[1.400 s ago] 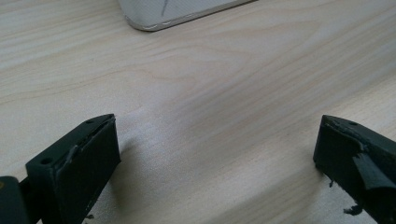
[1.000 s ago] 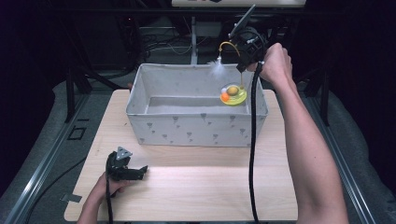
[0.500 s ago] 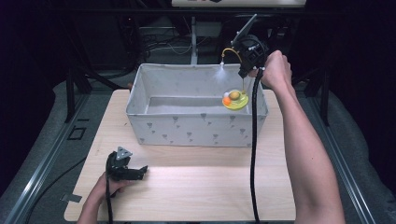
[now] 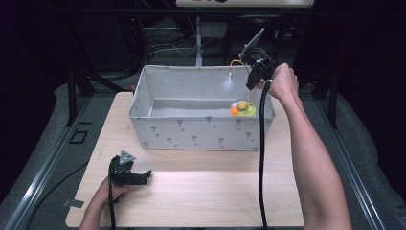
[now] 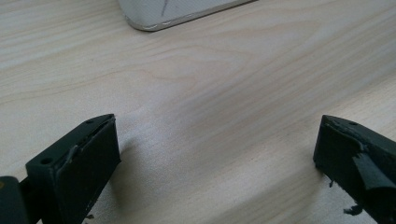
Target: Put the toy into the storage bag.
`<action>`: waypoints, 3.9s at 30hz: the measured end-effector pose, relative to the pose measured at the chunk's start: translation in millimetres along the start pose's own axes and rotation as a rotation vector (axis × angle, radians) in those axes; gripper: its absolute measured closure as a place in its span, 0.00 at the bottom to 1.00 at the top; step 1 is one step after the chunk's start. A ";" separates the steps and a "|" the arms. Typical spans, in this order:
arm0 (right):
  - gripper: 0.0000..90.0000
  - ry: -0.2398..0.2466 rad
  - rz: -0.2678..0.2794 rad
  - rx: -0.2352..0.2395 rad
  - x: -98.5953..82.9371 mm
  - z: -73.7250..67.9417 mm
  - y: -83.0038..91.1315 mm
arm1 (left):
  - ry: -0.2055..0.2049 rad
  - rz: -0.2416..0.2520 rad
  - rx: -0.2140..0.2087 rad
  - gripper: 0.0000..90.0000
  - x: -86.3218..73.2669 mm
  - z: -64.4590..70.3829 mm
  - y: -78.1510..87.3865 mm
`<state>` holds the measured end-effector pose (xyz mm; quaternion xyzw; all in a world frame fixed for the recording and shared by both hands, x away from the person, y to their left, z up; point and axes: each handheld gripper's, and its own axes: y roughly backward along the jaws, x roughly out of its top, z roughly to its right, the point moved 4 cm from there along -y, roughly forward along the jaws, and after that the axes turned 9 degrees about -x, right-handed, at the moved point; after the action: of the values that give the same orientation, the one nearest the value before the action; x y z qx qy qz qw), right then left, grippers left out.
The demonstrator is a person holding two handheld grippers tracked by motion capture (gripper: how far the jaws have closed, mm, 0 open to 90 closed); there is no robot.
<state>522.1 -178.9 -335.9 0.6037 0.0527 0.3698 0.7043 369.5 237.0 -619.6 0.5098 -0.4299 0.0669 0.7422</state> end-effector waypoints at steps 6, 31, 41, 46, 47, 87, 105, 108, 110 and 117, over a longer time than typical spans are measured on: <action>0.99 -0.011 -0.015 0.019 -9.0 -0.9 -10.5 | 0.002 0.002 0.000 0.00 0.1 0.1 -0.1; 0.99 -0.031 -0.095 0.057 -60.7 0.8 -40.5 | 0.000 0.000 0.001 0.00 0.0 0.1 0.0; 0.98 -0.061 -0.124 0.083 -75.0 4.8 -55.4 | 0.001 0.001 0.002 0.00 0.0 0.4 -0.1; 0.98 -0.071 -0.159 0.095 -74.7 2.1 -64.8 | 0.001 0.001 0.002 0.00 0.0 0.3 -0.1; 0.98 -0.071 -0.166 0.099 -74.4 1.6 -66.3 | 0.000 0.001 0.002 0.00 0.0 0.3 -0.1; 0.30 -0.112 -0.044 0.130 -59.5 -2.8 -17.0 | 0.002 0.001 0.002 0.00 0.1 0.6 -0.2; 0.08 0.038 0.063 0.147 -60.2 -49.7 31.5 | 0.003 0.006 0.005 0.00 0.0 0.7 -0.6; 0.05 0.058 0.084 0.151 -62.7 -57.6 36.4 | 0.003 0.006 0.005 0.00 0.0 0.6 -0.6; 0.04 0.065 0.099 0.157 -64.9 -63.8 39.1 | -0.001 0.006 0.007 0.00 0.1 0.4 -0.5; 0.02 0.132 0.131 0.168 -77.3 -88.9 41.0 | 0.000 0.006 0.006 0.00 0.1 0.5 -0.6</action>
<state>401.3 -152.0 -351.8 0.6371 0.0904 0.4483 0.6204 369.6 236.4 -619.8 0.5108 -0.4313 0.0704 0.7403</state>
